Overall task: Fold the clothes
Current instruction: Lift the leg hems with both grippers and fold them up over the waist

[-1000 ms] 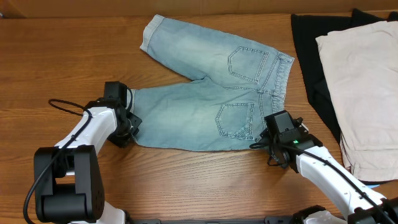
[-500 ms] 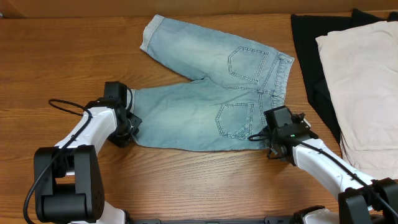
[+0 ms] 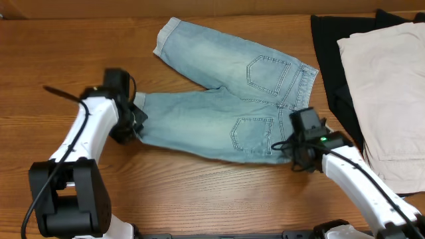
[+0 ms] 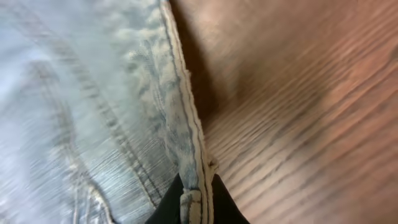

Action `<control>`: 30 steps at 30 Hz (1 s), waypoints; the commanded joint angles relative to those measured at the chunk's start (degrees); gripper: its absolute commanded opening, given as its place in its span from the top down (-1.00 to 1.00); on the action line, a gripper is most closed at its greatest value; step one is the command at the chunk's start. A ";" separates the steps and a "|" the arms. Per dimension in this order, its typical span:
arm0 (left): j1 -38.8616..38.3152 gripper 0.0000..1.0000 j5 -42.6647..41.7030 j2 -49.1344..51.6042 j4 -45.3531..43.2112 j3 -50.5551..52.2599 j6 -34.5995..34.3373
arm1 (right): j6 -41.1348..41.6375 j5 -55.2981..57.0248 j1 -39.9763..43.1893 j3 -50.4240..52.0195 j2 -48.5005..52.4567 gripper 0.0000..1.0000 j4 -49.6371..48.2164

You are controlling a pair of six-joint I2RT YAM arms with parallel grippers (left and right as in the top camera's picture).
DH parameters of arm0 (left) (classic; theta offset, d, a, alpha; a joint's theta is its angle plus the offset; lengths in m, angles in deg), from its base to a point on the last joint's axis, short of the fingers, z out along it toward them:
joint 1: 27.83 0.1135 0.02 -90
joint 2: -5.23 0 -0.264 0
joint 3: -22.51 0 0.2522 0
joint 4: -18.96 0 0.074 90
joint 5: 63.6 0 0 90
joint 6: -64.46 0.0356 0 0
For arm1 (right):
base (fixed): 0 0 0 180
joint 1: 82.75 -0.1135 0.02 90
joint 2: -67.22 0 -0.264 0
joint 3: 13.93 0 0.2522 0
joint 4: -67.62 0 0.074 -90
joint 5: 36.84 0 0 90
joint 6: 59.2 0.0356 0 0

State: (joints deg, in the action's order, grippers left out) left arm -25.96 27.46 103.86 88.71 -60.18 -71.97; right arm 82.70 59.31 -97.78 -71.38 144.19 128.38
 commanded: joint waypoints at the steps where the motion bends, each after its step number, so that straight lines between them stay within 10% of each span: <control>1: 0.83 0.91 2.95 -2.12 4.11 -8.11 4.48 | -4.33 -0.46 0.33 -7.96 -4.11 0.92 4.66; 15: 0.85 0.92 15.58 -11.28 20.83 -28.59 7.76 | -7.37 -14.71 -1.20 -20.02 -11.34 0.92 26.47; 30: -3.15 0.92 12.70 -6.51 9.60 -28.83 8.74 | -0.59 -7.89 -3.61 -15.02 -13.51 0.92 24.70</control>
State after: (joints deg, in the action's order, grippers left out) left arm -27.97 37.43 93.61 100.93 -87.48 -64.26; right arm 80.34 45.04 -101.56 -89.04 130.75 154.94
